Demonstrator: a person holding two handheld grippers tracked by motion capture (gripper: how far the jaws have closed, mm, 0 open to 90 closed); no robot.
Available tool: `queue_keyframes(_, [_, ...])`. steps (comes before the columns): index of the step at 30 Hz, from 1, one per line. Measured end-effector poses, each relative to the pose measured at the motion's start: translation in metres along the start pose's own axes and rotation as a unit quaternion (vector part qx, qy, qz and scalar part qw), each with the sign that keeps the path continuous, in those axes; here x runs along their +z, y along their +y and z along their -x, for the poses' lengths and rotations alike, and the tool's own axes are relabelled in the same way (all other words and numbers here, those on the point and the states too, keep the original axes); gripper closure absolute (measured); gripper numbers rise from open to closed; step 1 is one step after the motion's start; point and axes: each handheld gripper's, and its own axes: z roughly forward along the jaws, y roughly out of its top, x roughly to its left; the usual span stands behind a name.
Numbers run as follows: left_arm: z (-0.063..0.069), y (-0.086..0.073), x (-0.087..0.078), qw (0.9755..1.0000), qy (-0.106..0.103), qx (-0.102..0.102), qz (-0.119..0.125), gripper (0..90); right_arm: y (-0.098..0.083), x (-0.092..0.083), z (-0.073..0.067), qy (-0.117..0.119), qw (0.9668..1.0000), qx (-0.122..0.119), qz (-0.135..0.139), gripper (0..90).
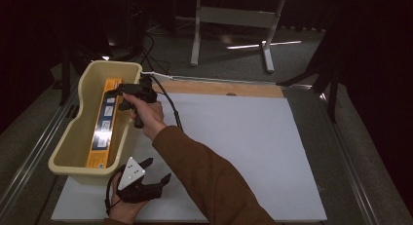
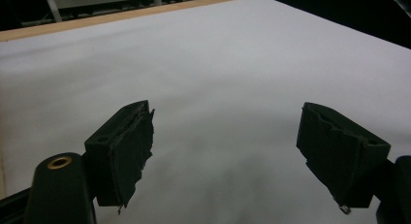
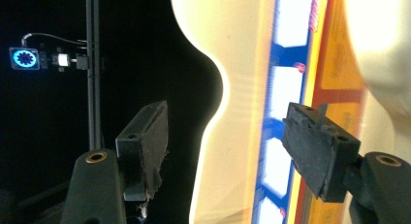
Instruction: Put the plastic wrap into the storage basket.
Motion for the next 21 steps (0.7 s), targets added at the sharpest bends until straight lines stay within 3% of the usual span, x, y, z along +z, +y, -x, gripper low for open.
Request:
queue_keyframes(7, [0.001,0.000,0.000,1.0000,0.001,0.003,0.000,20.4,-0.003,-0.009,-0.001,-0.051,0.9973,-0.045,-0.026,35.7])
queue_keyframes(9, [0.000,0.000,0.000,1.0000,0.002,0.002,0.000,20.3,-0.003,-0.013,-0.001,-0.053,0.9965,-0.059,-0.027,36.9])
queue_keyframes(12, [-0.001,0.000,0.000,1.0000,0.004,-0.001,0.002,20.3,-0.007,-0.021,-0.004,-0.072,0.9915,-0.105,-0.027,38.7])
queue_keyframes(16, [-0.002,0.000,-0.002,1.0000,0.008,-0.002,0.002,20.3,-0.014,-0.036,-0.006,-0.109,0.9795,-0.168,-0.020,39.4])
queue_keyframes(18, [-0.001,-0.001,-0.004,0.9999,0.011,-0.003,0.002,20.3,-0.018,-0.043,-0.006,-0.136,0.9693,-0.204,-0.017,40.3])
queue_keyframes(20, [-0.002,-0.001,-0.004,0.9999,0.015,-0.002,0.003,20.3,-0.021,-0.051,-0.005,-0.158,0.9566,-0.245,0.001,41.5])
queue_keyframes(21, [-0.002,-0.001,-0.005,0.9999,0.016,-0.002,0.003,20.3,-0.022,-0.055,-0.003,-0.162,0.9529,-0.256,0.009,41.8])
